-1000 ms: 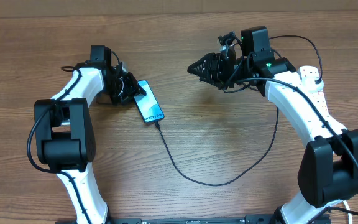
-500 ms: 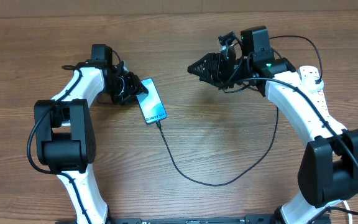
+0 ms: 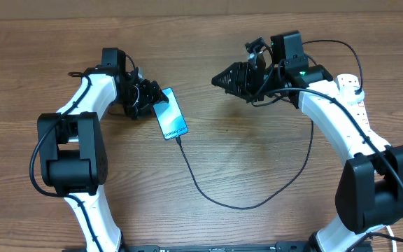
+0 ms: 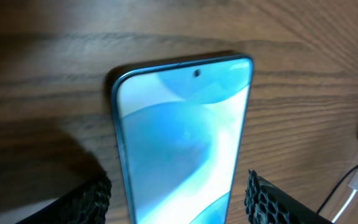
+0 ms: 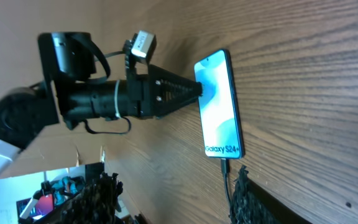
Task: Plug charger to phone and switch on socket
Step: 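Release the phone and raise the left gripper away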
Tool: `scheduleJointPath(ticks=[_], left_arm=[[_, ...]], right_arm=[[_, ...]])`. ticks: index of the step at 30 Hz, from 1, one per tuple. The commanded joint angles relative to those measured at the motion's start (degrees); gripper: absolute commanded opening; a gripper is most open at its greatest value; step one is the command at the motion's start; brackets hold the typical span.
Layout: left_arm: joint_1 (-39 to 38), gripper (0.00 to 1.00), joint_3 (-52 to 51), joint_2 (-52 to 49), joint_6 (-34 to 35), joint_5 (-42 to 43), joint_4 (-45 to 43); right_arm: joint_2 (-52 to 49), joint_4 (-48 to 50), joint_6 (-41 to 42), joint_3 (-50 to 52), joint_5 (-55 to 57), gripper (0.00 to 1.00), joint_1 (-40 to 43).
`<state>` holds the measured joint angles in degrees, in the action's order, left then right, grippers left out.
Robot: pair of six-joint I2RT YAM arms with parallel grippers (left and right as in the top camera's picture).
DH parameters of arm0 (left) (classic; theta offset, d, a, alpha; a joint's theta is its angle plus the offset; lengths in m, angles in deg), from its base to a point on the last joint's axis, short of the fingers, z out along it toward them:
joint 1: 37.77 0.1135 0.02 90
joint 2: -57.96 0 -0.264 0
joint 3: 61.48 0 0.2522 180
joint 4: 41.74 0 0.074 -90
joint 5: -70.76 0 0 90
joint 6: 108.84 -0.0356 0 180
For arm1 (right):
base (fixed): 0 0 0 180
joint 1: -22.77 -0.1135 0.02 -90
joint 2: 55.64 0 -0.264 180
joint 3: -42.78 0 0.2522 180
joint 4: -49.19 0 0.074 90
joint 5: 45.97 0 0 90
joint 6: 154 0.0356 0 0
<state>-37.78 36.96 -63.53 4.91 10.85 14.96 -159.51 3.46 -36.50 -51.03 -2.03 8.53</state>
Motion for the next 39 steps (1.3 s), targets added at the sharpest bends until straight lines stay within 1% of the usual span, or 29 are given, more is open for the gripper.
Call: scheduleJointPath(ticks=[1, 4, 6, 11, 12, 13, 14, 15, 18, 22, 23, 24, 26, 28, 32, 34, 35, 39], left_arm=[[0.15, 0.72, 5.2, 3.28, -1.31, -1.7, 2.4], [0.13, 0.71, 10.03, 6.62, -2.78, -0.57, 5.86], [0.13, 0.71, 12.66, 8.7, -3.3, 0.22, 7.54], [0.15, 0.72, 18.71, 15.04, -3.67, 2.78, 11.37], [0.13, 0.72, 19.17, 16.55, -3.65, 3.37, 11.54], [0.13, 0.72, 19.37, 18.14, -3.65, 4.0, 11.67], [0.13, 0.73, 19.37, 19.67, -3.65, 4.31, 11.67], [0.13, 0.73, 19.37, 21.09, -3.65, 4.31, 11.69], [0.13, 0.77, 19.37, 24.94, -3.65, 3.98, 12.46], [0.15, 0.86, 19.37, 27.98, -4.44, 3.67, 14.14], [0.15, 0.9, 19.37, 28.5, -4.5, 2.99, 14.64], [0.15, 0.91, 19.37, 28.74, -4.5, 2.34, 15.04], [0.15, 0.95, 19.37, 28.96, -4.52, -0.55, 16.37], [0.15, 0.96, 19.37, 28.94, -4.5, -5.46, 18.49], [0.07, 0.98, 19.34, 28.92, -4.5, -15.37, 22.88], [-0.02, 0.99, 19.32, 28.92, -4.5, -20.06, 24.22], [0.0, 1.0, 19.32, 28.92, -4.5, -22.49, 24.81], [-0.02, 1.0, 19.32, 28.92, -4.5, -23.17, 25.44]], right_arm=[[-0.09, -1.27, -2.34, -0.79, 0.0, 0.6, 0.5], [-0.09, -2.84, -2.78, -0.79, -0.02, 0.57, 0.5], [-0.09, -3.48, -4.09, -0.79, 0.0, 0.51, 0.5], [-0.09, -6.05, -5.55, -0.81, 0.68, 0.32, 0.5], [-0.04, -6.56, -5.62, -0.81, 1.25, 0.24, 0.5], [0.07, -7.37, -6.73, -0.81, 1.75, 0.15, 0.5], [0.22, -8.09, -8.44, -0.81, 1.88, 0.08, 0.5], [0.5, -9.11, -9.53, -0.83, 2.89, 0.06, 0.5], [2.29, -11.96, -10.05, -0.83, 8.52, 0.06, 0.55], [6.67, -16.55, -10.08, -2.16, 18.56, 0.04, 1.55], [8.02, -18.05, -10.27, -3.04, 20.92, 0.04, 2.25], [8.81, -18.86, -10.67, -3.61, 21.88, 0.04, 2.73], [11.06, -20.92, -12.44, -5.2, 23.37, 0.04, 4.39], [13.09, -21.75, -12.81, -6.38, 24.06, 0.04, 6.67], [16.24, -21.77, -12.07, -7.15, 24.17, 0.04, 13.55], [16.5, -22.21, -9.97, -7.15, 24.13, 0.04, 18.45], [16.04, -22.75, -9.22, -7.15, 23.74, 0.04, 22.67], [14.27, -23.19, -9.29, -7.15, 23.34, 0.04, 31.43]])
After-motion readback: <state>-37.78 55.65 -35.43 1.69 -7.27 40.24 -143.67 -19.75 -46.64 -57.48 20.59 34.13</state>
